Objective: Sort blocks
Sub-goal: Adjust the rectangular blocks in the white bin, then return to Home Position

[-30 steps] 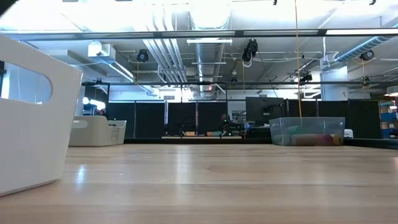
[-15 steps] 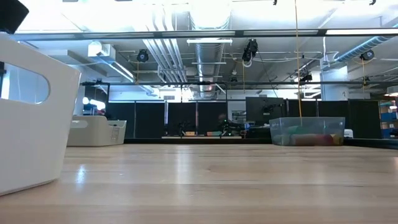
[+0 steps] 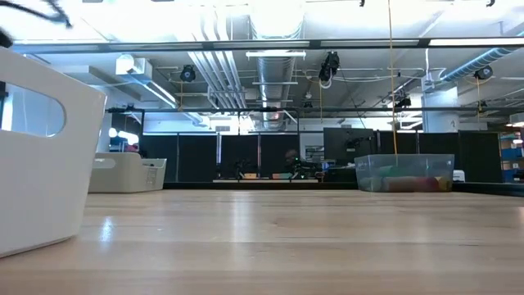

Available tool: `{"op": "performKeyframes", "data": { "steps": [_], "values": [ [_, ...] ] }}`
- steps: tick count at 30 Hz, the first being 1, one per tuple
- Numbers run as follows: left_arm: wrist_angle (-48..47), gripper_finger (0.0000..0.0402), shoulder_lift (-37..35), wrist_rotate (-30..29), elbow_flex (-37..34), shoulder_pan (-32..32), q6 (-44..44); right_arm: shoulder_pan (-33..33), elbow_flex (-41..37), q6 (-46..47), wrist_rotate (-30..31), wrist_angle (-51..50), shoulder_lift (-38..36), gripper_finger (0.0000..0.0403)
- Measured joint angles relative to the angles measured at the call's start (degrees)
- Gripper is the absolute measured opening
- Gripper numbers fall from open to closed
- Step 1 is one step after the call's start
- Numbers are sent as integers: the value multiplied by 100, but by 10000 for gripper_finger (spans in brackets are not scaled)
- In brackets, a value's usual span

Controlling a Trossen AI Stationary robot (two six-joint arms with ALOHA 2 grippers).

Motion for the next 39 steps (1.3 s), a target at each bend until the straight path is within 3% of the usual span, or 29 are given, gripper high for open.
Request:
{"op": "performKeyframes", "data": {
  "steps": [4, 10, 20, 28, 35, 39],
  "values": [
    [-345, 0, 237, 404, 4, 7, 139, -2, 0, -60, 0, -12, 0, 219],
    [-885, 0, 234, 78, 116, 3, -104, -2, 0, -59, -1, -47, 0, 219],
    [-1081, 0, 216, 972, 129, -454, -321, 0, 0, -55, -247, -66, 0, 223],
    [-516, 0, 199, 1918, 335, -1052, -1353, -27, 0, -208, -245, -68, 0, 229],
    [-825, 0, 194, 1898, 866, -1307, -2230, -124, -3, -328, -238, -86, 0, 222],
    [-1146, 0, 161, 1314, 1160, -1277, -2235, -168, -4, -442, -238, -83, -2, 224]
  ]
}}
